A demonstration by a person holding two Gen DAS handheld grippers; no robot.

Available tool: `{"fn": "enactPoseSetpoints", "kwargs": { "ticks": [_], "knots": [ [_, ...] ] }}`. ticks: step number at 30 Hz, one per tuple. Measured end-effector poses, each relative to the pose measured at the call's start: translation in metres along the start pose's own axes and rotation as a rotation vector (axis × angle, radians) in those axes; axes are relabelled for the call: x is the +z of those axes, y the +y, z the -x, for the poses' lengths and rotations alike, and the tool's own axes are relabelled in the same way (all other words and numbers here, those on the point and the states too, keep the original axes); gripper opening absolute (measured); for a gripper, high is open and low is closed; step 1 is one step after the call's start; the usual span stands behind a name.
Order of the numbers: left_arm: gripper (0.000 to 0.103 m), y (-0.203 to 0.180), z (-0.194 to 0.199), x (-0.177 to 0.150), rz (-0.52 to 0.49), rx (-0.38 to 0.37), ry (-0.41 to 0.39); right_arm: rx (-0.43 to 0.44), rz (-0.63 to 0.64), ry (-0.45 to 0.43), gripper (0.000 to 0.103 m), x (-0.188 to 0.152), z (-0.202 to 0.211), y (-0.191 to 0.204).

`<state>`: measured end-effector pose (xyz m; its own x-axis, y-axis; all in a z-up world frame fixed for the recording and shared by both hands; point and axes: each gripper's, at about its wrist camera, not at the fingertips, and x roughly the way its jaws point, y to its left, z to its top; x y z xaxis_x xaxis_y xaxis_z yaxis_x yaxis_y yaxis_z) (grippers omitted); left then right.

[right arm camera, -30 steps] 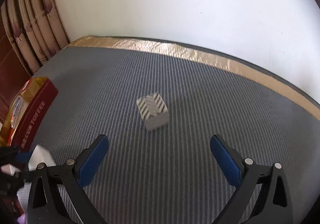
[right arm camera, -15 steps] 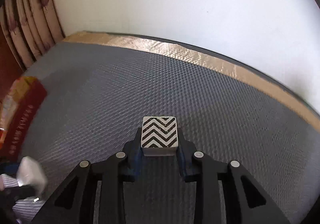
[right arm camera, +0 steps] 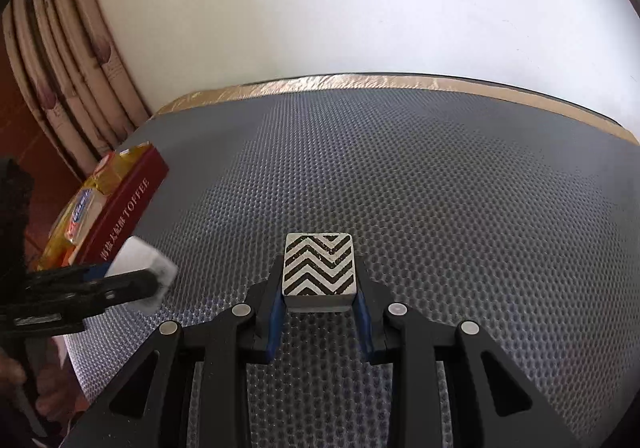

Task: Organize rigid objects
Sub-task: 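Carry the white charger toward the tin with the left gripper while the right gripper grasps the chevron cube, then lower the white charger into the tin and open the left gripper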

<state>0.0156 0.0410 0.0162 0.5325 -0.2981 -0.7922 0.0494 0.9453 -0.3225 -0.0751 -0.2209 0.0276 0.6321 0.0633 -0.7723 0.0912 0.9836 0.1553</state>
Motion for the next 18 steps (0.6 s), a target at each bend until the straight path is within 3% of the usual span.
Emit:
{"fn": "enactPoseSetpoints", "kwargs": {
  "ticks": [7, 13, 18],
  "knots": [
    [0.055, 0.019, 0.077, -0.013, 0.027, 0.035, -0.074, -0.024, 0.038, -0.002, 0.027, -0.002, -0.004, 0.01],
    [0.055, 0.078, 0.137, -0.017, 0.099, 0.208, -0.154, -0.032, 0.037, 0.003, 0.028, -0.003, -0.008, 0.013],
    [0.055, 0.121, 0.147, -0.017, 0.167, 0.27, -0.168, -0.042, 0.042, 0.016, 0.027, -0.003, -0.013, 0.016]
  ]
}}
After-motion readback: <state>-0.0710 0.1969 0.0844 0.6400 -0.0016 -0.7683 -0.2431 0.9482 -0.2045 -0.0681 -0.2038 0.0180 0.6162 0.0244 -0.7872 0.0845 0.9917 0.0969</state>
